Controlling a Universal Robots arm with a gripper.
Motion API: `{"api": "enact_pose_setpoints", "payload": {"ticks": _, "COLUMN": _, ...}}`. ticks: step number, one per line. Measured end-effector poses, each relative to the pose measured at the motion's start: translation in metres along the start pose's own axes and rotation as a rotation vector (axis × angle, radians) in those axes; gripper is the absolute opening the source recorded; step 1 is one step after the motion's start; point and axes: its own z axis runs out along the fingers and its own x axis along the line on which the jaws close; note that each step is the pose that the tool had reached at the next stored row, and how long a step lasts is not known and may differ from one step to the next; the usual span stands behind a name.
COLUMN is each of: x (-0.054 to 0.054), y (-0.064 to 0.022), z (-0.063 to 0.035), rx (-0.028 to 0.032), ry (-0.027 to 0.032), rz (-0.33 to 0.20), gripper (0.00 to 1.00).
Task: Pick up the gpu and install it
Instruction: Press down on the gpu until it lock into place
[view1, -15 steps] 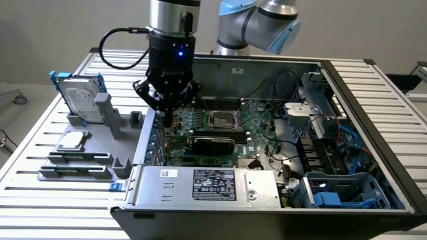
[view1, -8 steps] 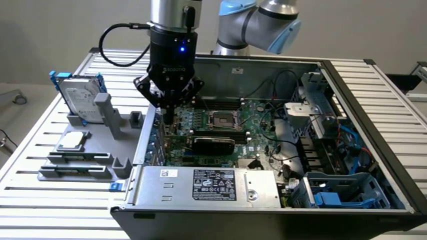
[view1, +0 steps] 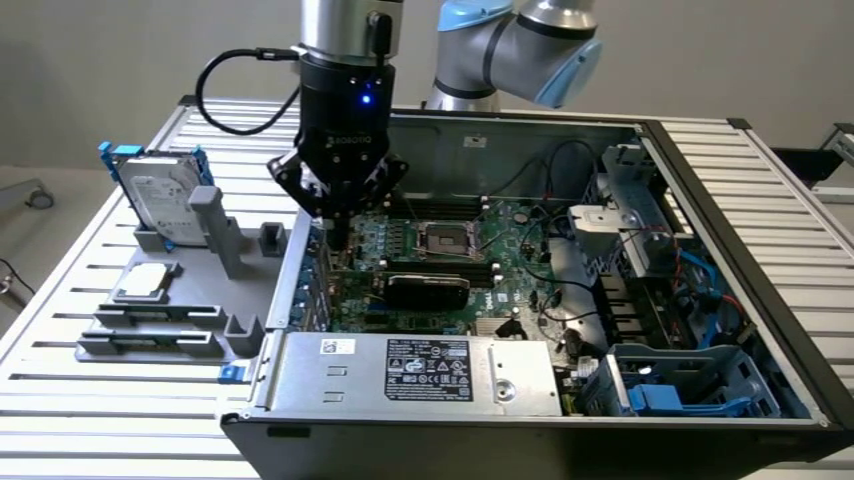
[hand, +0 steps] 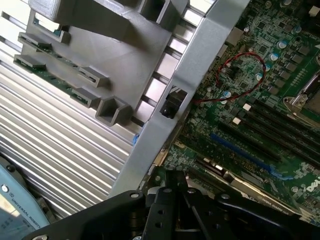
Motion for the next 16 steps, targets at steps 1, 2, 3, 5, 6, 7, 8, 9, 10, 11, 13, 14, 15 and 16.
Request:
{"api": "enact_pose_setpoints", "payload": {"ticks": 1, "x": 0.0000, "y": 0.0000, "z": 0.0001, "rx": 0.0027, "ry": -0.0021, "rz": -0.012, "gripper": 0.11}}
{"api": "enact_pose_setpoints", "payload": {"ticks": 2, "x": 0.0001, "y": 0.0000, "z": 0.0002, "rx": 0.0061, "ry": -0.0047, "rz": -0.026, "gripper": 0.11}}
{"api": "enact_pose_setpoints", "payload": {"ticks": 3, "x": 0.0000, "y": 0.0001, "z": 0.0003, "rx": 0.0098, "ry": -0.0077, "rz": -0.041, "gripper": 0.11}}
{"api": "enact_pose_setpoints", "payload": {"ticks": 5, "x": 0.0000, "y": 0.0002, "z": 0.0005, "rx": 0.0178, "ry": -0.0136, "rz": -0.074, "gripper": 0.11}}
{"api": "enact_pose_setpoints", "payload": {"ticks": 6, "x": 0.0000, "y": 0.0002, "z": 0.0006, "rx": 0.0218, "ry": -0.0165, "rz": -0.091, "gripper": 0.11}}
{"api": "enact_pose_setpoints", "payload": {"ticks": 7, "x": 0.0001, "y": 0.0002, "z": 0.0006, "rx": 0.0259, "ry": -0.0196, "rz": -0.108, "gripper": 0.11}}
{"api": "enact_pose_setpoints", "payload": {"ticks": 8, "x": 0.0001, "y": 0.0002, "z": 0.0007, "rx": 0.0298, "ry": -0.0225, "rz": -0.125, "gripper": 0.11}}
{"api": "enact_pose_setpoints", "payload": {"ticks": 9, "x": 0.0000, "y": 0.0003, "z": 0.0007, "rx": 0.0339, "ry": -0.0255, "rz": -0.142, "gripper": 0.11}}
{"api": "enact_pose_setpoints", "payload": {"ticks": 10, "x": 0.0000, "y": 0.0003, "z": 0.0008, "rx": 0.0379, "ry": -0.0286, "rz": -0.159, "gripper": 0.11}}
{"api": "enact_pose_setpoints", "payload": {"ticks": 11, "x": 0.0001, "y": 0.0003, "z": 0.0009, "rx": 0.0420, "ry": -0.0315, "rz": -0.177, "gripper": 0.11}}
{"api": "enact_pose_setpoints", "payload": {"ticks": 13, "x": 0.0000, "y": 0.0004, "z": 0.0012, "rx": 0.0499, "ry": -0.0375, "rz": -0.210, "gripper": 0.11}}
{"api": "enact_pose_setpoints", "payload": {"ticks": 14, "x": 0.0000, "y": 0.0004, "z": 0.0012, "rx": 0.0544, "ry": -0.0407, "rz": -0.229, "gripper": 0.11}}
{"api": "enact_pose_setpoints", "payload": {"ticks": 15, "x": 0.0000, "y": 0.0004, "z": 0.0013, "rx": 0.0583, "ry": -0.0435, "rz": -0.245, "gripper": 0.11}}
{"api": "enact_pose_setpoints", "payload": {"ticks": 16, "x": 0.0000, "y": 0.0004, "z": 0.0013, "rx": 0.0625, "ry": -0.0467, "rz": -0.263, "gripper": 0.11}}
